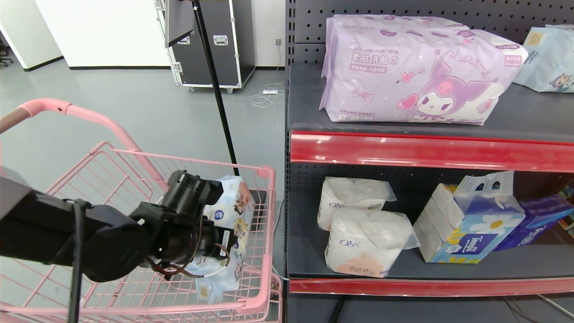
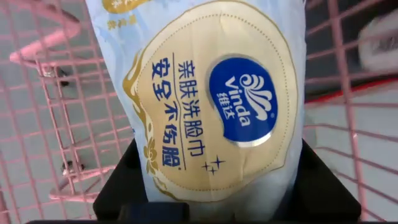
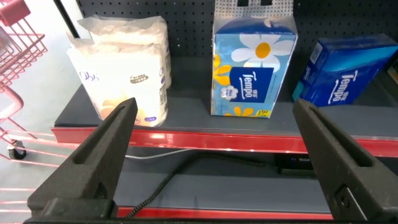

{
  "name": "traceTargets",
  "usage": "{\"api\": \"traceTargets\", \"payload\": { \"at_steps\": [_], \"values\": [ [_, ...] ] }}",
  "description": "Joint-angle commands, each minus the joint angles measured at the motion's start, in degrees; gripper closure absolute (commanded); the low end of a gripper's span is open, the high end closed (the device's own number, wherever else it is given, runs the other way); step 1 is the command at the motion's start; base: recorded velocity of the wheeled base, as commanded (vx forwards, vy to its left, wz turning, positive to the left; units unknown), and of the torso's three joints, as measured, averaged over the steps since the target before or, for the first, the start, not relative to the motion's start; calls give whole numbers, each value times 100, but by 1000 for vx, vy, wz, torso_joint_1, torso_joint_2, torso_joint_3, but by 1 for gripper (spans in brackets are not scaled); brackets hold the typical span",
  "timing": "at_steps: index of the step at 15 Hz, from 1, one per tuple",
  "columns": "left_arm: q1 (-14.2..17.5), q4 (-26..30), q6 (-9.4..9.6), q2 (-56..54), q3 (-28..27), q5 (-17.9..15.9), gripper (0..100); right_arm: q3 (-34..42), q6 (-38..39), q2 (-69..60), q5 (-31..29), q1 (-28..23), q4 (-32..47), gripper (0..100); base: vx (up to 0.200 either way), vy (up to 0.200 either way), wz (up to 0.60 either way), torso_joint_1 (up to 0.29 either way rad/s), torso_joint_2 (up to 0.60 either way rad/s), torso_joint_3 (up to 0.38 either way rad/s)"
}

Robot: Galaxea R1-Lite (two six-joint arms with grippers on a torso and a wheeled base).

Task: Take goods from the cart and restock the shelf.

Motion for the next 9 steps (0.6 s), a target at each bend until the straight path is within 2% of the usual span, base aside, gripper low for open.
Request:
{"api": "traceTargets", "payload": {
  "at_steps": [1,2,5,8,9],
  "values": [
    [337,-18,19,-560,-338,-5,100,1,1,2,-3,-1,0,0,0,0,0,0,0,0],
    [574,-1,19,-763,-566,-14,100,1,-7,2,-3,-1,0,0,0,0,0,0,0,0],
    [970,-1,19,-1334,-795,-5,100,1,-7,2,-3,-1,0,0,0,0,0,0,0,0],
    [1374,26,28,-2266,-724,-14,100,1,-7,2,-3,-1,0,0,0,0,0,0,0,0],
    [1418,157,28,-2547,-663,-23,100,1,-7,2,-3,-1,0,0,0,0,0,0,0,0]
  ]
}}
